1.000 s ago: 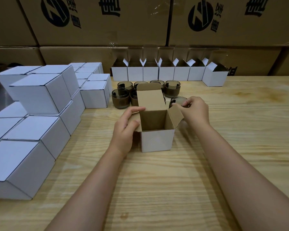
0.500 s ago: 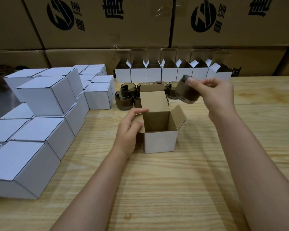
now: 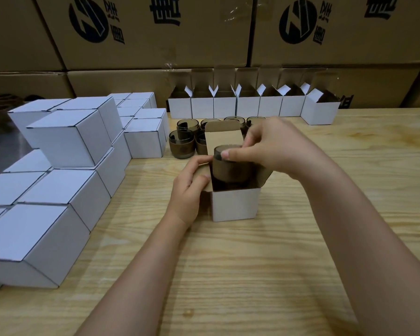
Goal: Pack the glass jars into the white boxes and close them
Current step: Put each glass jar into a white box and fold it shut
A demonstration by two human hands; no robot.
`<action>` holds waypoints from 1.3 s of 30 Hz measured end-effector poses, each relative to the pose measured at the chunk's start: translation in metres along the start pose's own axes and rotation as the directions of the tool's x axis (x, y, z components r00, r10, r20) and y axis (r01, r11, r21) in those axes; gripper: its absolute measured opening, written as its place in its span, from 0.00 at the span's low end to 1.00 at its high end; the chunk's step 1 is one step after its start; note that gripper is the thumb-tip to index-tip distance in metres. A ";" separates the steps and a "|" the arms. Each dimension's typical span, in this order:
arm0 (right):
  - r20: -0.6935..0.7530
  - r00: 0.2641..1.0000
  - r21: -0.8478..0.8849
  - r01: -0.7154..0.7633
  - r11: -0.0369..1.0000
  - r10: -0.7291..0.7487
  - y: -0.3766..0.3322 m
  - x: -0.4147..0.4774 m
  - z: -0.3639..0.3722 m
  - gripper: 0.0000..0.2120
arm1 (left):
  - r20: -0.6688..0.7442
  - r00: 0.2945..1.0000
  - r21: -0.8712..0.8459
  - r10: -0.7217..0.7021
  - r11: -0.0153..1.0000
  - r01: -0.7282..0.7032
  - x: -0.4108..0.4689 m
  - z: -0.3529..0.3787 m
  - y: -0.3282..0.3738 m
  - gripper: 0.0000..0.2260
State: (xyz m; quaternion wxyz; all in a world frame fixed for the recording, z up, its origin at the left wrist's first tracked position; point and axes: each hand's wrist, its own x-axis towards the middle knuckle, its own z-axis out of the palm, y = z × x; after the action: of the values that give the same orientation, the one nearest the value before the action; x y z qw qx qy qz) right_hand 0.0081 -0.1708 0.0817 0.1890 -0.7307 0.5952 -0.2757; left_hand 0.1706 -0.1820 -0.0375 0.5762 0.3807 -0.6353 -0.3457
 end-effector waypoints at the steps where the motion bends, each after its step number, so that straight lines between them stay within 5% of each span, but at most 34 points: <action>1: 0.026 1.000 -0.059 0.002 0.998 0.000 -0.001 0.000 0.002 0.19 | -0.003 1.000 0.002 0.005 1.000 -0.005 0.000 0.000 0.000 0.15; 10: 0.208 0.978 -0.366 0.084 0.927 -0.006 -0.004 0.000 0.024 0.17 | -0.018 1.000 0.029 -0.021 0.999 0.021 -0.002 0.000 0.001 0.17; 25: 0.268 0.961 -0.370 0.033 0.928 0.073 -0.002 0.002 0.024 0.20 | -0.018 1.000 0.043 -0.002 0.999 0.002 -0.002 0.000 0.001 0.18; 28: 0.214 0.976 -0.205 0.005 0.979 0.040 -0.002 -0.001 0.011 0.18 | -0.011 1.000 0.039 0.015 0.999 -0.014 -0.002 0.000 0.001 0.17; 32: -0.116 0.993 -0.048 -0.042 0.998 0.036 0.020 0.009 -0.013 0.08 | -0.005 1.000 0.012 -0.017 1.000 0.017 -0.003 0.000 -0.001 0.16; 37: 0.294 0.945 0.178 -0.204 0.963 0.146 0.063 0.015 -0.018 0.07 | -0.009 0.999 -0.003 -0.033 0.999 0.033 -0.004 0.000 0.000 0.17; 39: 0.345 0.931 0.294 -0.228 0.928 0.119 0.070 0.018 -0.010 0.14 | -0.008 0.999 -0.002 -0.039 0.999 0.039 -0.003 0.000 0.001 0.16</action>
State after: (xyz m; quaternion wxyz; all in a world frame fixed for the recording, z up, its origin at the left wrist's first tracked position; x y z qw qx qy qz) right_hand -0.0496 -0.2030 0.0499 0.4267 -0.6677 0.5648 -0.2305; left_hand 0.1705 -0.1787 -0.0384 0.5723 0.3941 -0.6251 -0.3557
